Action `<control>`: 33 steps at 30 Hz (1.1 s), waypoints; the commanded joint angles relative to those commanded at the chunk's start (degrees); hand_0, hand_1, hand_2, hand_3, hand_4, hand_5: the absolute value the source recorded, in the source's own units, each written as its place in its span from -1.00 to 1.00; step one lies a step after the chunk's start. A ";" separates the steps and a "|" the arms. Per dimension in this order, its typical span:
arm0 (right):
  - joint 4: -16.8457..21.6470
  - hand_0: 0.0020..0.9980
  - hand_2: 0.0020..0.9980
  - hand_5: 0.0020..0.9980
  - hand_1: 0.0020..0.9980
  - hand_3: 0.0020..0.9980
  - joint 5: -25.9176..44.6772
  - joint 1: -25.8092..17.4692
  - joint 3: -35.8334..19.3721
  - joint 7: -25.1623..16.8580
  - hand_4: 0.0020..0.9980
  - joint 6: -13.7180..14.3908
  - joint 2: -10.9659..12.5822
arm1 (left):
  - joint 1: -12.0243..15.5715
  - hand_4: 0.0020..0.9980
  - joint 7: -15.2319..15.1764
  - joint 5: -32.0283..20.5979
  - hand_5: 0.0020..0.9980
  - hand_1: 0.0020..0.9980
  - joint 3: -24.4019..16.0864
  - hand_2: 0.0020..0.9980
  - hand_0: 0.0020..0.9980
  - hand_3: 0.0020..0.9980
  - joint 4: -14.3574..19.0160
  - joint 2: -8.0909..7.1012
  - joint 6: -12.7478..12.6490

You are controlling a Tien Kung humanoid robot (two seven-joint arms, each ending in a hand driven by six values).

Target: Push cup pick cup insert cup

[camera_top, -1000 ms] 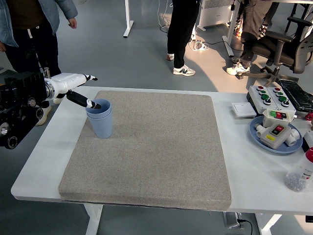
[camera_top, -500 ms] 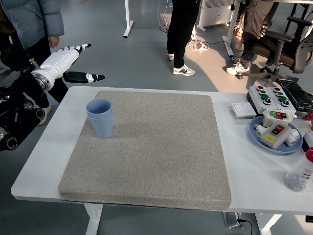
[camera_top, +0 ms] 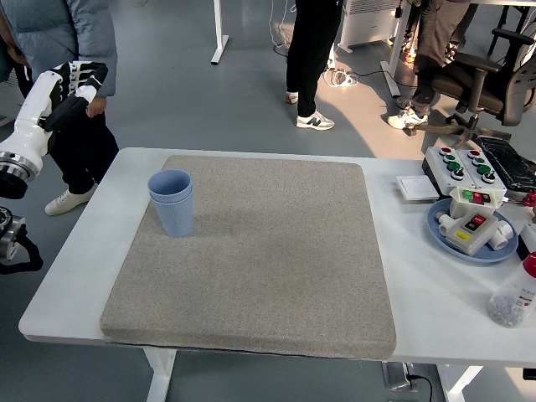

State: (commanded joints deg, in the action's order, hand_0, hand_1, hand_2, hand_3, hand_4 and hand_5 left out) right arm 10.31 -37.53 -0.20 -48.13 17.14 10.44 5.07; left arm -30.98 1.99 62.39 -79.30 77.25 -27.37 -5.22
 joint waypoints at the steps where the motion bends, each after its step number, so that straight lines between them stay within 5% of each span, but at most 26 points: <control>1: 0.00 0.06 0.25 0.71 0.10 0.40 -0.25 0.00 -0.24 -0.03 -0.34 -0.02 0.01 | 2.22 0.40 0.29 -2.23 0.93 0.59 -1.58 0.60 0.54 0.50 1.48 0.47 0.52; 6: 0.00 0.06 0.25 0.71 0.10 0.40 -0.48 0.19 -1.15 -0.37 -0.34 0.05 0.02 | 10.42 0.42 -0.12 -14.15 1.00 0.66 -6.12 0.68 0.61 0.58 5.19 2.79 2.90; 9: 0.00 0.06 0.25 0.71 0.10 0.40 -0.82 0.63 -1.74 -0.65 -0.34 0.08 0.17 | 16.15 0.42 -2.01 -21.60 1.00 0.66 -9.40 0.68 0.61 0.58 6.93 5.71 5.61; 13: 0.00 0.06 0.24 0.71 0.10 0.39 -1.50 0.97 -2.62 -0.72 -0.34 0.11 0.19 | 22.49 0.42 -4.59 -30.09 1.00 0.74 -11.11 0.77 0.71 0.68 7.98 8.90 5.82; 17: 0.00 0.06 0.24 0.72 0.10 0.39 -2.54 1.27 -3.33 -0.62 -0.35 0.06 0.18 | 27.95 0.42 -7.59 -30.19 1.00 0.72 -10.87 0.76 0.70 0.68 7.83 10.97 4.62; 33: 0.00 0.06 0.24 0.72 0.10 0.38 -4.21 1.38 -4.05 -0.21 -0.36 -0.25 0.28 | 30.71 0.43 -9.78 -30.81 1.00 0.72 -14.06 0.77 0.69 0.69 6.68 11.70 4.43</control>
State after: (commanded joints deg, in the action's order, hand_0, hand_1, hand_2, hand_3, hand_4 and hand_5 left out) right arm 10.31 -41.74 1.18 -52.18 16.93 10.18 5.34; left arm -0.27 -7.79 31.57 -93.35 83.92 -15.67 -0.79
